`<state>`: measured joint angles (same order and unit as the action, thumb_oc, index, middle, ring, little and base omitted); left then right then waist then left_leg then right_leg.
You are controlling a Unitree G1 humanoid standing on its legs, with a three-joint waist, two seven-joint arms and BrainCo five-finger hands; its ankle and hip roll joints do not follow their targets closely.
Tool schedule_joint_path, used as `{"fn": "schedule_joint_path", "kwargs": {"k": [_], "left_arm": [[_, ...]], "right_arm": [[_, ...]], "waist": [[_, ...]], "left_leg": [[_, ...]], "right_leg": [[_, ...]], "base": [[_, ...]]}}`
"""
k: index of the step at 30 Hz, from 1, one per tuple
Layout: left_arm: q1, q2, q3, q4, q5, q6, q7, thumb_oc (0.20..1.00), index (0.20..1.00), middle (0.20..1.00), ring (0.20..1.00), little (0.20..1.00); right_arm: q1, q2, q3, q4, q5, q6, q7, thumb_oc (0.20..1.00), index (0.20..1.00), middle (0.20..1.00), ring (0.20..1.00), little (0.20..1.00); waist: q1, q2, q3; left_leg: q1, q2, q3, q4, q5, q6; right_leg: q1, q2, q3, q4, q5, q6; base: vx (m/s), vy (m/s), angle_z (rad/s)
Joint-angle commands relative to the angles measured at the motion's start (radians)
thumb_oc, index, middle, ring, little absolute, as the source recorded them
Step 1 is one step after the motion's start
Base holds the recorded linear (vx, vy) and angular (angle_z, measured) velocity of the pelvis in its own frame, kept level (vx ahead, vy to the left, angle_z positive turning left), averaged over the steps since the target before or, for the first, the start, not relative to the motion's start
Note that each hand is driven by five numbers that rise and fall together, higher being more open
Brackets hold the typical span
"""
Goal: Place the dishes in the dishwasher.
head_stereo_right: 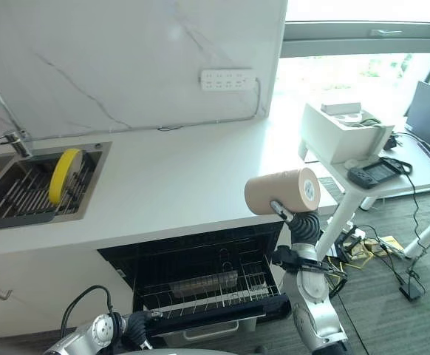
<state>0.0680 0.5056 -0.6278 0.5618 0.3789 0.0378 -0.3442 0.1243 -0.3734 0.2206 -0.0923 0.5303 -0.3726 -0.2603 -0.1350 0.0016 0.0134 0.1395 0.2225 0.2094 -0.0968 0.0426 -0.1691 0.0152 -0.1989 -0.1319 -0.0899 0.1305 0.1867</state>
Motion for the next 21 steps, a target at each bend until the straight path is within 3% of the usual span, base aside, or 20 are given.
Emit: {"fn": "schedule_joint_path", "kwargs": {"k": [1,6,10,15,21], "left_arm": [[-0.063,0.003,-0.009,0.111,0.042,-0.025,0.115,1.0,1.0,1.0,1.0,1.0],[-0.095,-0.015,-0.013,0.153,0.017,-0.008,0.206,1.0,1.0,1.0,1.0,1.0],[-0.101,-0.003,-0.018,0.12,0.037,-0.005,0.217,1.0,1.0,1.0,1.0,1.0],[-0.119,0.019,-0.039,0.073,0.069,0.016,0.175,1.0,1.0,1.0,1.0,1.0],[-0.14,0.041,-0.075,0.049,0.095,0.036,0.131,1.0,1.0,1.0,1.0,1.0]], "right_arm": [[-0.061,-0.046,-0.031,-0.091,-0.011,-0.023,0.111,0.2,0.2,0.2,0.2,0.2],[-0.069,-0.061,0.021,0.024,-0.005,-0.047,0.161,0.2,0.2,0.2,0.2,0.2],[-0.091,-0.072,0.059,0.118,-0.036,-0.062,0.148,0.2,0.2,0.2,0.2,0.2],[-0.105,-0.045,0.096,0.272,0.016,0.007,0.154,0.2,0.2,0.2,0.2,0.2],[-0.173,-0.052,0.133,0.315,-0.03,0.062,0.145,0.2,0.2,0.2,0.2,0.2]], "waist": [[0.001,0.007,0.12],[-0.013,0.0,0.176],[0.004,0.01,0.182],[0.029,0.009,0.189],[0.065,0.003,0.205]], "left_leg": [[-0.012,0.041,0.033,0.049,-0.05,0.04],[-0.09,0.061,0.024,0.182,-0.075,0.027],[-0.083,0.051,0.013,0.168,-0.074,0.025],[-0.09,0.039,-0.006,0.163,-0.073,0.028],[-0.134,0.034,-0.04,0.173,-0.067,0.026]], "right_leg": [[0.004,-0.075,-0.012,0.162,-0.144,0.067],[-0.036,-0.074,0.03,0.186,-0.142,0.055],[-0.021,-0.081,0.009,0.167,-0.136,0.061],[-0.022,-0.097,-0.026,0.165,-0.126,0.064],[-0.035,-0.104,-0.044,0.16,-0.121,0.064]], "base": [[-0.14,-0.022,-0.37],[-0.09,-0.023,-0.32],[0.04,0.021,-0.03],[0.05,-0.032,0.14],[0.02,-0.044,0.14]]}}
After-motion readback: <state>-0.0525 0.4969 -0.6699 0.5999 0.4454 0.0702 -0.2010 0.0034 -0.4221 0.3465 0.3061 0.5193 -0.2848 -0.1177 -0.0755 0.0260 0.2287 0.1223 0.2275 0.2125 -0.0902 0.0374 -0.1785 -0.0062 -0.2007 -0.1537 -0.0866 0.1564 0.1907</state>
